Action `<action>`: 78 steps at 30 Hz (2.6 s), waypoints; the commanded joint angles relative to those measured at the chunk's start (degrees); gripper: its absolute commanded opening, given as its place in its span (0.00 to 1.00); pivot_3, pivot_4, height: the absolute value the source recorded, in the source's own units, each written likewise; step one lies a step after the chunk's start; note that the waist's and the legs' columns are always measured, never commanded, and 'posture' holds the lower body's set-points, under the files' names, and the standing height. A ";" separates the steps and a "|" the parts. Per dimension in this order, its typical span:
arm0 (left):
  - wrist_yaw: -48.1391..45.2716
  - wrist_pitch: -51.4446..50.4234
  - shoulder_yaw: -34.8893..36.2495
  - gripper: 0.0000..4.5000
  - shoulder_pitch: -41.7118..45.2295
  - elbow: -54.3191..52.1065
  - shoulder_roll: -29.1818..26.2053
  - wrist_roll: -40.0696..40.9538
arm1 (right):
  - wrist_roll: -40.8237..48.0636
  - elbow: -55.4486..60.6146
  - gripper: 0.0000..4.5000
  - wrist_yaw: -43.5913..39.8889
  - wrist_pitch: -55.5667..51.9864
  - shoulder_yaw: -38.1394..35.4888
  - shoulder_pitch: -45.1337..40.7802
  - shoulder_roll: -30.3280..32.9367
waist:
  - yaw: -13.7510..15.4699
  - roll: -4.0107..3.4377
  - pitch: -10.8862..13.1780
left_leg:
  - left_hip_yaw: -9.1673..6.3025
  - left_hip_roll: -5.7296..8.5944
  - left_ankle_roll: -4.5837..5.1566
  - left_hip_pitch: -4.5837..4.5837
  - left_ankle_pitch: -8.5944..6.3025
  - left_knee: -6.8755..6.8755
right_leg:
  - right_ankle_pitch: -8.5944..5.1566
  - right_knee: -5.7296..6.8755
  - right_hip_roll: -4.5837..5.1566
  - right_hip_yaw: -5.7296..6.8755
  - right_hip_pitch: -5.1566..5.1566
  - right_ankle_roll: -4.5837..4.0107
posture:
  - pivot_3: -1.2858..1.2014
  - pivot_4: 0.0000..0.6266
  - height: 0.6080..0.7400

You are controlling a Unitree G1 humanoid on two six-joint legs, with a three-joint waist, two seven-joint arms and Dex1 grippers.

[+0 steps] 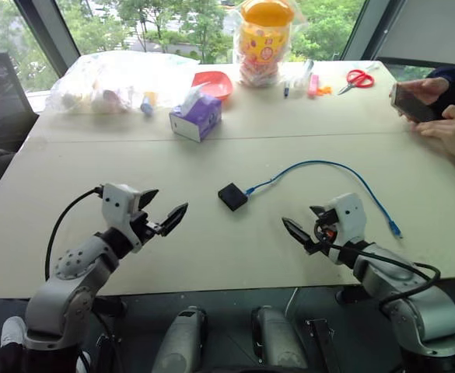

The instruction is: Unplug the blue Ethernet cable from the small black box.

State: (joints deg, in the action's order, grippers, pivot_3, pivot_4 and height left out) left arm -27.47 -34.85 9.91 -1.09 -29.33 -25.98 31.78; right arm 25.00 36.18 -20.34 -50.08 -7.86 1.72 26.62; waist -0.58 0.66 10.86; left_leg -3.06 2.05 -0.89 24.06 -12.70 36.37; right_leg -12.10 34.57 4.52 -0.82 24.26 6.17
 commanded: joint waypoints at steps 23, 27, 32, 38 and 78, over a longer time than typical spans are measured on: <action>-13.06 -2.52 -3.94 1.00 13.21 10.92 -7.51 2.20 | 7.56 -5.33 0.93 -9.47 -10.02 1.86 -16.30 12.23 | 0.01 0.00 0.01 | 0.04 0.00 0.01 0.02 0.00 0.21 | -0.01 0.18 0.02 -0.02 0.01 0.01 | 0.52 0.24 1.00; -12.87 -1.48 -4.89 1.00 15.83 13.23 -6.77 0.96 | 5.58 -10.92 0.93 -13.45 -8.64 5.99 -21.29 15.67 | -0.01 0.00 0.01 | 0.04 0.00 0.02 0.04 0.00 0.46 | -0.01 0.36 0.02 -0.02 0.00 0.01 | 0.52 0.24 1.00; -14.04 -1.64 -5.16 1.00 18.06 15.15 -7.00 1.10 | 1.43 -20.27 0.93 -22.78 -4.53 14.31 -32.36 21.37 | -0.21 -0.01 0.03 | 0.06 0.00 0.03 0.11 -0.01 0.60 | -0.01 0.44 0.02 -0.02 0.05 0.00 | 0.52 0.24 1.00; -15.27 -1.11 -6.15 1.00 19.96 17.07 -6.48 0.95 | -8.43 -40.88 0.93 -37.93 4.50 29.41 -51.10 19.35 | -0.41 0.00 0.05 | 0.10 0.00 0.03 0.13 -0.01 0.61 | 0.00 0.51 -0.01 -0.04 0.11 0.01 | 0.52 0.24 1.00; -19.81 -8.68 -6.60 1.00 32.72 28.74 -1.58 5.82 | -41.01 -42.50 0.01 -23.91 47.88 20.92 -45.44 -0.64 | -0.36 0.02 0.06 | 0.02 0.24 -0.42 -0.48 0.23 -0.20 | 0.07 1.06 0.00 -0.11 0.17 0.22 | 0.52 0.24 1.00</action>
State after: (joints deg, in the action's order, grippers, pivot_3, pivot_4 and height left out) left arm -45.36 -41.79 2.64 28.95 -0.81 -27.78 34.87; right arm -15.19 -15.10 -52.02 -1.84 18.41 -44.60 26.68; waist -0.94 0.68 10.92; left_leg -2.99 2.30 -1.30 23.59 -12.47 36.17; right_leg -12.02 35.62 4.53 -0.95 24.44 6.40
